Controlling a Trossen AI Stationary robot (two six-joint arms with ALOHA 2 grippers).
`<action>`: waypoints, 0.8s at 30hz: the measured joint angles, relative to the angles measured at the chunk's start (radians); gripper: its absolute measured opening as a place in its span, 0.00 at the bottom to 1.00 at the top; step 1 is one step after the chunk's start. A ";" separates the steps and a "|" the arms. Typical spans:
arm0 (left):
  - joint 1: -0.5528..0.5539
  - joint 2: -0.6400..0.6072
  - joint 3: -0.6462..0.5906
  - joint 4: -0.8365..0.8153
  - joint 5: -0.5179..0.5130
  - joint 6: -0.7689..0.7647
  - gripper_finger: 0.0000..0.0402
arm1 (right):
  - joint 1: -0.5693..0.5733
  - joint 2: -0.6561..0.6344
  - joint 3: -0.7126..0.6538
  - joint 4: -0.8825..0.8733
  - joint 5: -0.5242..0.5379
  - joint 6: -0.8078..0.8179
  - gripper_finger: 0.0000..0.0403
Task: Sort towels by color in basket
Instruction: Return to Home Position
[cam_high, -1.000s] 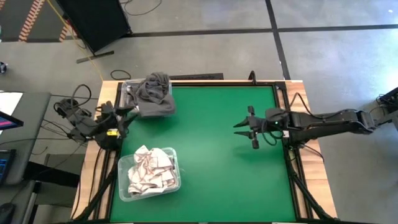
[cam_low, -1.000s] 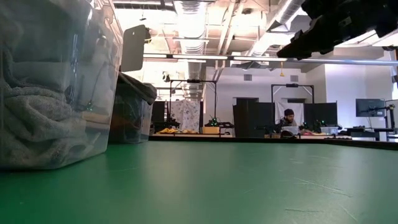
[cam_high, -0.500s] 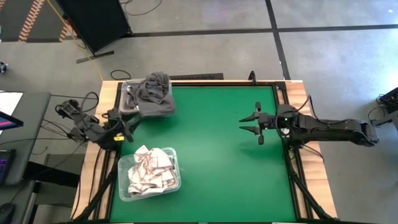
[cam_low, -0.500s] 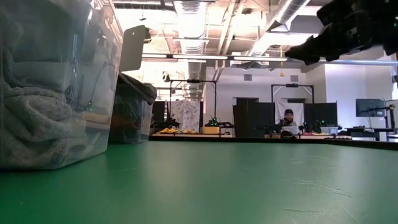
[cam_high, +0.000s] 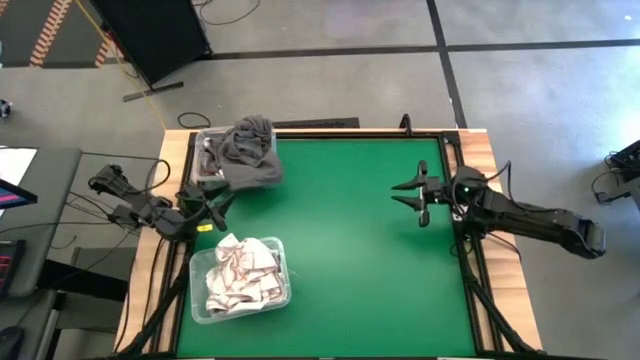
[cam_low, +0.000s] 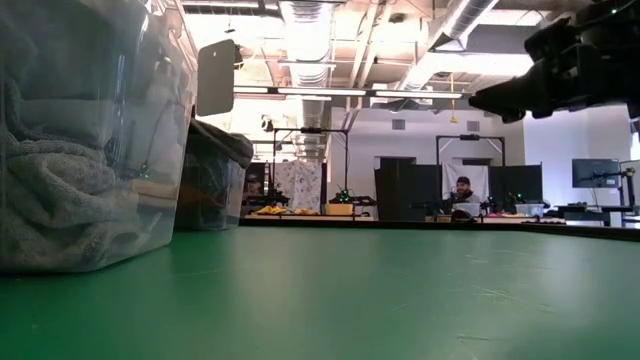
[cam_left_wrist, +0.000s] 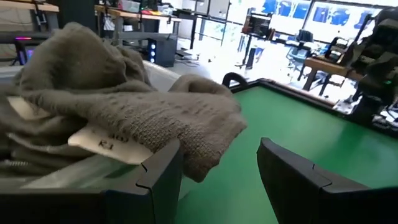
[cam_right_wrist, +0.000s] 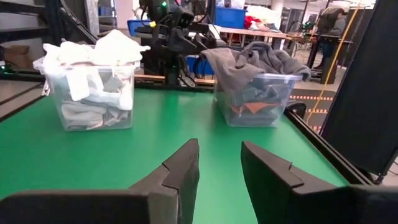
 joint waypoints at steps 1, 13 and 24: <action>0.004 0.000 -0.010 0.008 0.001 0.002 0.49 | -0.012 -0.007 -0.008 0.002 -0.006 0.003 0.37; 0.020 0.000 -0.074 0.081 0.099 0.068 0.49 | -0.097 -0.035 -0.097 0.030 -0.053 0.055 0.37; 0.019 0.000 -0.076 0.096 0.108 0.177 0.49 | -0.098 -0.034 -0.105 -0.026 -0.048 0.138 0.37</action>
